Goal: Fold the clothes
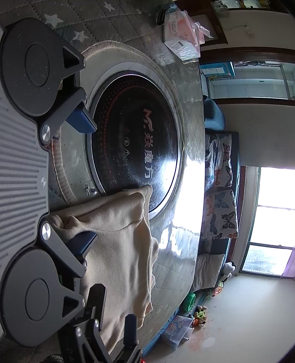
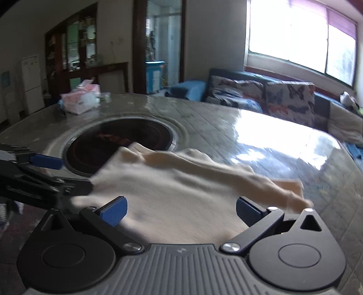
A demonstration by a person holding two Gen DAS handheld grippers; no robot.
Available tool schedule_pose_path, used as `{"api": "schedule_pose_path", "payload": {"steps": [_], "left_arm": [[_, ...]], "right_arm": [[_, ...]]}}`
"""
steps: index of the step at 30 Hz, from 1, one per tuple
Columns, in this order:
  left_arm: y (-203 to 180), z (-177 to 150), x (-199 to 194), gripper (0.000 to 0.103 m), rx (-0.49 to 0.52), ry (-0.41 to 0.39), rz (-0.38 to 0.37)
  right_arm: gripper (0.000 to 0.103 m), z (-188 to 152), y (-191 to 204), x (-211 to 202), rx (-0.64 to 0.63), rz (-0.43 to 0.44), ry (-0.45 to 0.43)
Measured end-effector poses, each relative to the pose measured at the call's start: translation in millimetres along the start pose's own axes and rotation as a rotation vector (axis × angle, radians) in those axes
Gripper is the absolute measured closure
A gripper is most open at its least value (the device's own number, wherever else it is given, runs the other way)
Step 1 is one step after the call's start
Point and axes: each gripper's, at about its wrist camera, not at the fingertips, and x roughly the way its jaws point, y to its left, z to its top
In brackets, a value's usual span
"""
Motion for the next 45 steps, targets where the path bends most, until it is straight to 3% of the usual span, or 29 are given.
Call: {"api": "schedule_pose_path", "payload": {"steps": [7, 12, 17, 23, 25, 29, 33, 37, 45], "left_arm": [[0.6, 0.1, 1.2, 0.008, -0.005, 0.006, 0.001], [6.1, 6.1, -5.7, 0.008, -0.026, -0.007, -0.007], [16.3, 15.4, -9.2, 0.009, -0.077, -0.014, 0.005], [29.7, 21.6, -5.5, 0.024, -0.177, 0.02, -0.027], [33.5, 22.8, -2.1, 0.03, -0.222, 0.042, -0.053], [40.7, 24.8, 3.8, 0.031, -0.31, 0.08, -0.102], [40.6, 28.7, 7.5, 0.031, -0.368, 0.104, -0.147], [41.4, 32.0, 13.1, 0.029, -0.463, 0.139, -0.18], [36.6, 36.1, 28.3, 0.028, -0.625, 0.207, -0.252]], "right_arm": [[0.0, -6.0, 18.6, 11.6, -0.071, 0.066, 0.067], [0.0, 0.2, 28.8, -2.1, -0.133, 0.056, 0.042], [0.002, 7.5, 51.1, -11.0, -0.224, 0.116, 0.031], [0.023, 10.9, 85.3, -6.0, -0.363, 0.174, 0.04], [0.042, 10.3, 92.3, -0.7, -0.396, 0.187, 0.062], [0.053, 7.2, 103.4, 5.4, -0.474, 0.168, 0.081], [0.08, 9.3, 103.6, 5.3, -0.475, 0.171, 0.088], [0.088, 14.9, 95.2, 0.6, -0.416, 0.194, 0.065], [0.092, 26.7, 63.7, -19.2, -0.26, 0.236, 0.006]]}}
